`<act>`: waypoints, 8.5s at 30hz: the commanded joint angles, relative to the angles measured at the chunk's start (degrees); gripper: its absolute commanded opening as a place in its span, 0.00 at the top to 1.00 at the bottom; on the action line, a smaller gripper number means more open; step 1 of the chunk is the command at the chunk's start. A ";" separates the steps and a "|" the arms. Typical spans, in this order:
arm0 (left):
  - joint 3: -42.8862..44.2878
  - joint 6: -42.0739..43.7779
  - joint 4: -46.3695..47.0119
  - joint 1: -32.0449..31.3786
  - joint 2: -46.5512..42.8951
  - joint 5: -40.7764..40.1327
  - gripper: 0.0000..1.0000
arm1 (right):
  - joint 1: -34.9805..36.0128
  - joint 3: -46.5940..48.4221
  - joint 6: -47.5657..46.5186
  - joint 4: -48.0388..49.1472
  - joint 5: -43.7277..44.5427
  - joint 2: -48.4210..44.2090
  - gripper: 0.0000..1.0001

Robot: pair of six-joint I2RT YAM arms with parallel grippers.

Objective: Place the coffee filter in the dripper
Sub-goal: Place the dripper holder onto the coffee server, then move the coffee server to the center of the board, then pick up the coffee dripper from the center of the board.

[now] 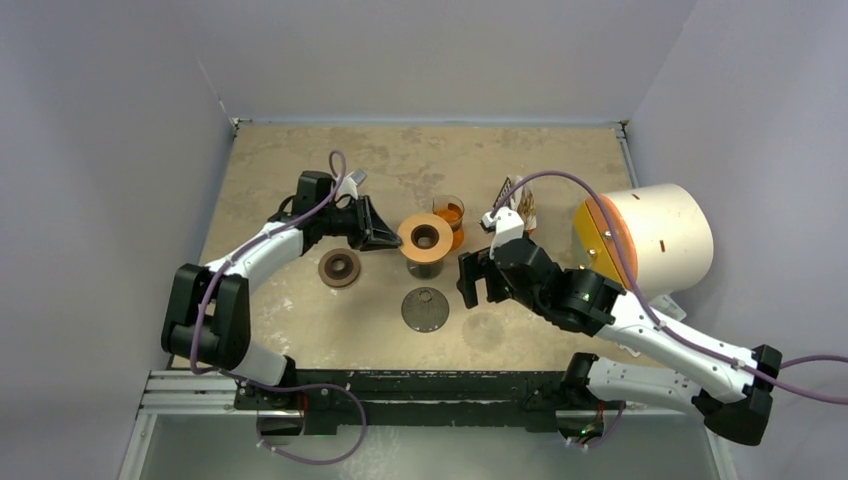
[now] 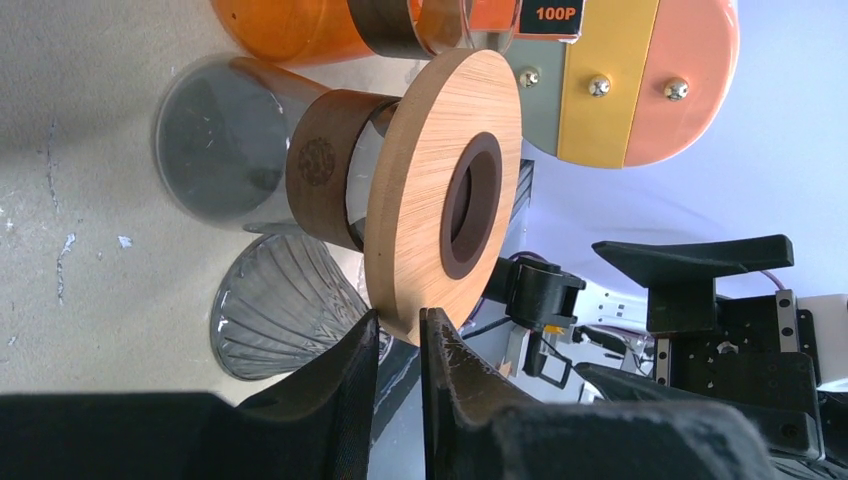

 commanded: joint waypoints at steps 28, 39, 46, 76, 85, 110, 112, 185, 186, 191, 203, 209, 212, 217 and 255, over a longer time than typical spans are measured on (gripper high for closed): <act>2.93 17.07 -26.87 -0.24 -25.33 -15.21 0.69 | -9.24 -12.55 16.75 28.66 2.79 12.92 1.00; 2.09 20.69 -30.31 -0.24 -31.38 -17.05 0.54 | -12.51 -21.38 20.38 54.53 -0.30 18.39 1.00; 0.70 21.63 -30.24 -0.24 -34.72 -19.24 0.43 | -12.82 -26.51 21.70 71.41 0.23 23.23 1.00; 1.86 24.89 -34.72 -0.24 -38.57 -23.78 0.30 | -13.19 -23.66 23.22 100.31 -7.45 45.84 1.00; 2.27 24.82 -34.97 -0.24 -38.65 -23.89 0.29 | -12.42 -20.63 25.30 102.88 -12.70 50.73 1.00; 5.14 24.94 -34.70 -0.24 -40.14 -25.67 0.27 | -11.63 -23.49 12.79 51.95 -0.70 13.57 0.98; 5.20 25.06 -34.70 -0.24 -40.21 -26.06 0.27 | -11.62 -21.55 11.54 43.74 0.44 9.43 0.90; -1.48 24.37 -30.57 -0.24 -42.55 -27.24 0.27 | -0.71 -5.49 12.44 -10.16 -6.93 14.00 0.41; -1.47 24.38 -30.57 -0.24 -42.52 -27.29 0.27 | -0.67 -5.44 12.38 -10.03 -7.00 14.31 0.42; -1.48 24.37 -30.59 -0.24 -42.35 -27.26 0.27 | -0.56 -5.39 12.38 -9.66 -7.01 14.91 0.47; -1.56 24.19 -30.50 -0.24 -42.89 -27.09 0.27 | -0.30 -4.98 12.44 -10.32 -6.52 15.65 0.72; -0.93 22.97 -31.01 -0.24 -42.07 -25.65 0.26 | -0.30 -2.96 12.16 -12.41 -5.79 14.31 0.89; -0.05 21.49 -32.56 -0.24 -41.37 -23.86 0.17 | -0.31 -2.01 11.67 -12.87 -6.49 12.62 0.92; 1.03 17.52 -33.52 -0.24 -42.63 -17.11 0.15 | -0.30 -0.60 9.47 -11.07 -10.43 7.96 0.95; -16.81 -37.41 18.62 -0.33 -49.69 11.26 0.42 | -0.34 3.80 1.55 31.99 -34.06 -4.34 0.99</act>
